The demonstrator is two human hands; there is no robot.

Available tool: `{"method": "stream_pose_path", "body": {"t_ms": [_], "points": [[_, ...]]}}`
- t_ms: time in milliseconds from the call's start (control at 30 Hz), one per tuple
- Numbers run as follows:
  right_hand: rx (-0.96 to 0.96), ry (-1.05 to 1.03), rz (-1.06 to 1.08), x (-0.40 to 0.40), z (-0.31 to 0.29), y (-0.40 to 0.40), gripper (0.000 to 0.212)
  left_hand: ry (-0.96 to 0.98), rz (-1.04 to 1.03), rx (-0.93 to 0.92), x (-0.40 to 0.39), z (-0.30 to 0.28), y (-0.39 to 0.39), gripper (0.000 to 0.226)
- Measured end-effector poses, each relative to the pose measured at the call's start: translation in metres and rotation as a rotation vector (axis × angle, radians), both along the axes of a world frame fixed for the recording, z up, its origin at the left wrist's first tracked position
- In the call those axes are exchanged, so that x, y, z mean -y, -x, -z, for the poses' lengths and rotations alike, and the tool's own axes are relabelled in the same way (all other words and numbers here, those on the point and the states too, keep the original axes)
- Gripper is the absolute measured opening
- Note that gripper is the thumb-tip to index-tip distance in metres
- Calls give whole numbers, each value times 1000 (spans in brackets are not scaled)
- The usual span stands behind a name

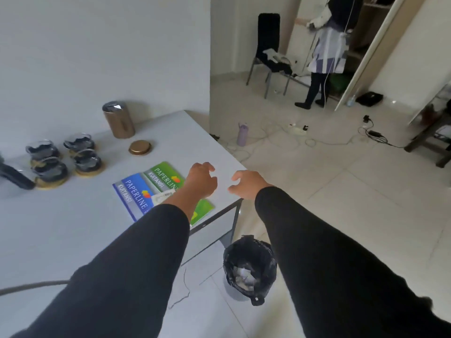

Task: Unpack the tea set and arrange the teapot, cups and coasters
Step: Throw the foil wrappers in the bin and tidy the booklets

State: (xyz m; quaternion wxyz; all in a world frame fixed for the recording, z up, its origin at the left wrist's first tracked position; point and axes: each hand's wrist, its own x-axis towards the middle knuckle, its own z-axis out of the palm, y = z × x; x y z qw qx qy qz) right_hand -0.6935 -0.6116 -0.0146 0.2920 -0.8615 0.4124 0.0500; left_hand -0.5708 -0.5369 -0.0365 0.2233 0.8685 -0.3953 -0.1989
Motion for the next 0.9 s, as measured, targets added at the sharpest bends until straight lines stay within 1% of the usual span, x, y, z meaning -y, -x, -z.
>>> {"method": "stream_pose_path", "body": {"t_ms": [267, 367, 433, 500, 600, 667, 733, 833, 900], "points": [[-45, 51, -198, -78, 1, -101, 41, -104, -230, 16, -118, -2, -105, 43], [-77, 26, -236, -98, 13, -125, 40, -179, -254, 39, -148, 8, -129, 42], [-95, -15, -231, -102, 24, -133, 44, -219, -245, 22, -159, 19, -134, 44], [-101, -43, -205, -102, 34, -142, 50, -244, -236, -31, -164, 29, -135, 47], [-139, -16, -161, -99, 50, -153, 61, -232, -255, -149, -164, 50, -136, 53], [-179, 0, -115, -95, 62, -160, 63, -218, -270, -194, -162, 61, -135, 59], [-218, 7, -108, -91, 74, -167, 61, -207, -239, -189, -156, 72, -135, 69], [-253, 2, -136, -79, 89, -177, 58, -195, -144, -130, -140, 85, -134, 81], [-278, -9, -150, -68, 98, -185, 71, -195, -114, -110, -126, 91, -135, 88]]}}
